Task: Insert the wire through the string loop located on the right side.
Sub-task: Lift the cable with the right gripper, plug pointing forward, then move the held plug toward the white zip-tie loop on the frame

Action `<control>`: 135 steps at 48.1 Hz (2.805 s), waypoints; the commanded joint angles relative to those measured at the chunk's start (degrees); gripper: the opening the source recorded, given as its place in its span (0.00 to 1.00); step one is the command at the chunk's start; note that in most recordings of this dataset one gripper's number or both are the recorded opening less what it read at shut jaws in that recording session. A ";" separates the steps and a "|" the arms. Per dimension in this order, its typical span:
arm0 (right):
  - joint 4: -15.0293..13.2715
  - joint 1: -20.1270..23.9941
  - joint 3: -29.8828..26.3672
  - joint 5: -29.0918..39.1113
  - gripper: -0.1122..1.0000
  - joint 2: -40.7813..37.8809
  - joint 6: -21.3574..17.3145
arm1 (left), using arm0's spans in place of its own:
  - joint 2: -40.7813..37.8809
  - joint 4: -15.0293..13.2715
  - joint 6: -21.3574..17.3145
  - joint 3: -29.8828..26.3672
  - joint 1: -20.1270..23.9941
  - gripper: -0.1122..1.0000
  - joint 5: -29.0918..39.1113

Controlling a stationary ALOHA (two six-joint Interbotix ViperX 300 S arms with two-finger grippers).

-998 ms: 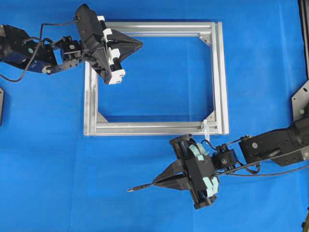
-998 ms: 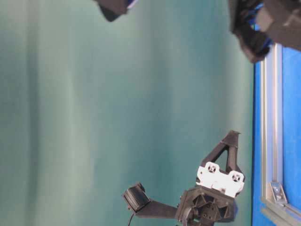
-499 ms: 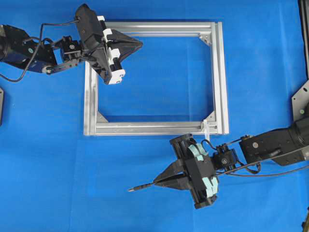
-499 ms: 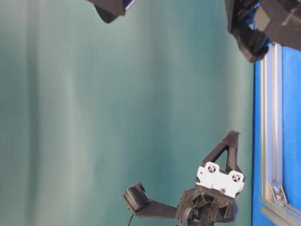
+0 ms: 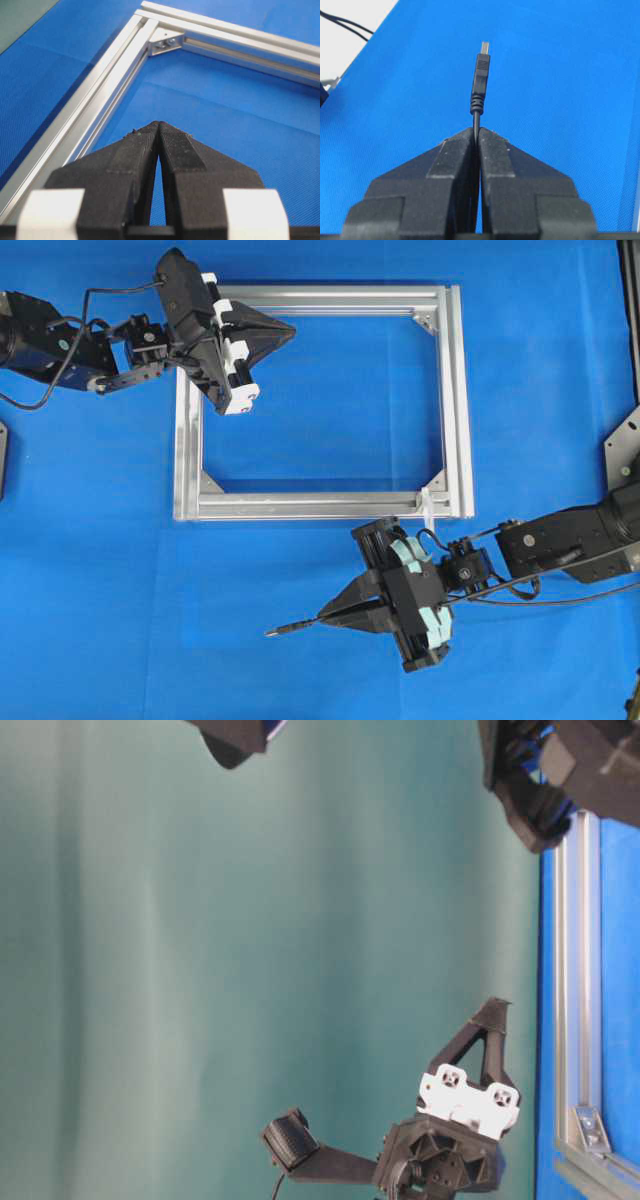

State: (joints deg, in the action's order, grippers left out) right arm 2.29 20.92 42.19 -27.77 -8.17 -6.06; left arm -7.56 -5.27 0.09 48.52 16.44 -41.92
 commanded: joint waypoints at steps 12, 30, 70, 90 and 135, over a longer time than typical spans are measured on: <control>0.00 0.09 -0.88 -0.18 0.06 1.67 0.09 | 1.76 0.18 -0.09 -0.44 0.18 0.10 -0.26; 0.00 0.09 -0.79 -0.26 0.06 1.67 0.09 | 1.76 0.18 -0.18 -0.44 0.18 0.10 -0.26; 2.99 2.99 29.18 -0.97 0.06 26.46 -0.79 | 1.67 0.18 -0.09 -0.79 0.18 0.10 -0.26; 2.90 2.99 38.23 11.07 0.06 44.12 -0.70 | 1.67 0.18 -0.09 -0.97 0.18 0.10 -0.26; 2.55 -8.61 39.81 10.55 0.06 44.65 -0.09 | 1.58 0.18 -0.18 -1.05 0.18 0.10 -0.26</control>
State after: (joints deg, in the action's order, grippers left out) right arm 5.01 12.48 82.44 -16.96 36.74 -6.24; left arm -7.56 -5.19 0.00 48.43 16.52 -41.92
